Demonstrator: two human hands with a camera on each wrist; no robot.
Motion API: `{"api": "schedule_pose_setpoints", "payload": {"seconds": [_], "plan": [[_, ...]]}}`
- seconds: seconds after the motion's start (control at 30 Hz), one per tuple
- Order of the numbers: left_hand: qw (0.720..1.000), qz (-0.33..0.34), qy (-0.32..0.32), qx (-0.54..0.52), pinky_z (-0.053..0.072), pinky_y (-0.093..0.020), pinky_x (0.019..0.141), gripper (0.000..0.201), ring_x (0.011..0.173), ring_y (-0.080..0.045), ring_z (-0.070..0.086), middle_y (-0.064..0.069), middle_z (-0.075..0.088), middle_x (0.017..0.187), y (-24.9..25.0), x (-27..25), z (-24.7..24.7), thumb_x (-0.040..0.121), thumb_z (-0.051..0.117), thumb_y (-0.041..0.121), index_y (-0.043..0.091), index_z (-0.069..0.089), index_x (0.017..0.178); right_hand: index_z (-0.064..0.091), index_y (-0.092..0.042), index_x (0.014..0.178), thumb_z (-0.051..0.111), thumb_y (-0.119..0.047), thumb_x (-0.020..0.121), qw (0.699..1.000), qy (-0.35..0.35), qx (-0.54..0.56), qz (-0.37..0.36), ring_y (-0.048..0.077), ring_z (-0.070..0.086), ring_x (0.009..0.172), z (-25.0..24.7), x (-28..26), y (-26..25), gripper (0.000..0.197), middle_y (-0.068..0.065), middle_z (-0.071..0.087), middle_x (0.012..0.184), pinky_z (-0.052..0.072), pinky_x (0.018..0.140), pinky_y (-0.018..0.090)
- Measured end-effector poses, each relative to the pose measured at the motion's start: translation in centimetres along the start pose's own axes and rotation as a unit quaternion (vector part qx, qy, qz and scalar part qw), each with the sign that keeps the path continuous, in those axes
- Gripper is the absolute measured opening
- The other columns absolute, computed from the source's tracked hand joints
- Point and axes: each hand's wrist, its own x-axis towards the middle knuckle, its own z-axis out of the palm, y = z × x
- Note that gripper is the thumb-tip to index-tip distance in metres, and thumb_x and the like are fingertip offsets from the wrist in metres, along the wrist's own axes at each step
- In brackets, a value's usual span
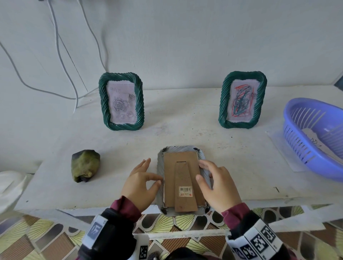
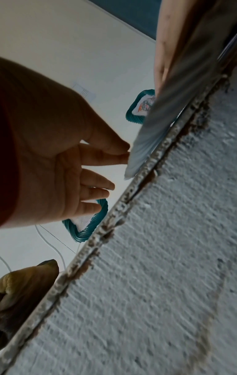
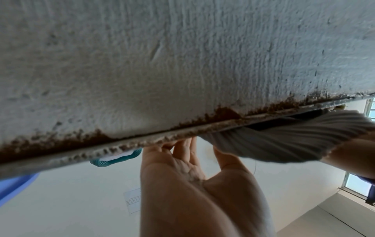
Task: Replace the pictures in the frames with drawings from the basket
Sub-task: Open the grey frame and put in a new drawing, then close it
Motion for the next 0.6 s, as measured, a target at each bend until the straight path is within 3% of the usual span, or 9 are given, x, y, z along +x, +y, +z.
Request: {"api": "schedule_pose_setpoints", "payload": {"seconds": [0.17, 0.33, 0.43, 0.53, 0.6], "plan": [[0.999, -0.002, -0.01, -0.032, 0.016, -0.018, 0.106, 0.02, 0.139, -0.011, 0.023, 0.0, 0.036, 0.146, 0.5, -0.2, 0.2, 0.081, 0.064, 0.012, 0.029, 0.073, 0.088, 0.051, -0.026, 0.124, 0.053, -0.014, 0.089, 1.0, 0.023, 0.007, 0.005, -0.001, 0.042, 0.091, 0.2, 0.1, 0.1, 0.037, -0.012, 0.063, 0.111, 0.032, 0.074, -0.002], [1.0, 0.005, -0.019, -0.012, 0.021, -0.024, 0.108, 0.022, 0.138, -0.014, 0.026, -0.003, 0.04, 0.144, 0.4, 0.7, -0.4, 0.081, 0.066, 0.018, 0.04, 0.064, 0.08, 0.056, -0.026, 0.118, 0.055, -0.017, 0.088, 1.0, 0.017, 0.003, -0.005, -0.003, 0.042, 0.083, -0.5, 0.4, 0.0, 0.032, -0.012, 0.064, 0.104, 0.033, 0.071, 0.001], [1.0, 0.001, 0.005, -0.004, 0.024, -0.027, 0.107, 0.01, 0.136, -0.016, 0.03, -0.005, 0.044, 0.141, 0.4, 1.6, -0.8, 0.079, 0.067, 0.033, 0.033, 0.067, 0.09, 0.057, -0.024, 0.118, 0.059, -0.021, 0.086, 0.999, 0.03, 0.001, -0.015, 0.005, 0.047, 0.085, -1.2, 1.0, -0.3, 0.031, -0.009, 0.064, 0.106, 0.032, 0.071, 0.008], [1.0, 0.016, -0.014, 0.017, 0.024, -0.028, 0.108, 0.069, 0.137, -0.016, 0.029, -0.001, 0.04, 0.144, 0.4, 2.6, -0.6, 0.061, 0.051, 0.07, 0.03, 0.058, 0.116, 0.052, -0.023, 0.125, 0.062, -0.03, 0.084, 1.0, 0.012, -0.008, -0.023, 0.012, 0.048, 0.105, -1.6, 2.1, -0.6, 0.042, -0.007, 0.058, 0.12, 0.034, 0.086, 0.019], [0.997, 0.035, -0.055, 0.043, 0.02, -0.03, 0.111, 0.099, 0.14, -0.016, 0.021, 0.0, 0.031, 0.149, 0.5, 3.4, -0.4, 0.05, 0.039, 0.08, 0.028, 0.04, 0.135, 0.044, -0.024, 0.132, 0.064, -0.038, 0.082, 0.999, -0.027, -0.013, -0.024, 0.015, 0.042, 0.122, -1.6, 2.8, -0.5, 0.056, -0.007, 0.049, 0.133, 0.033, 0.097, 0.023]]}}
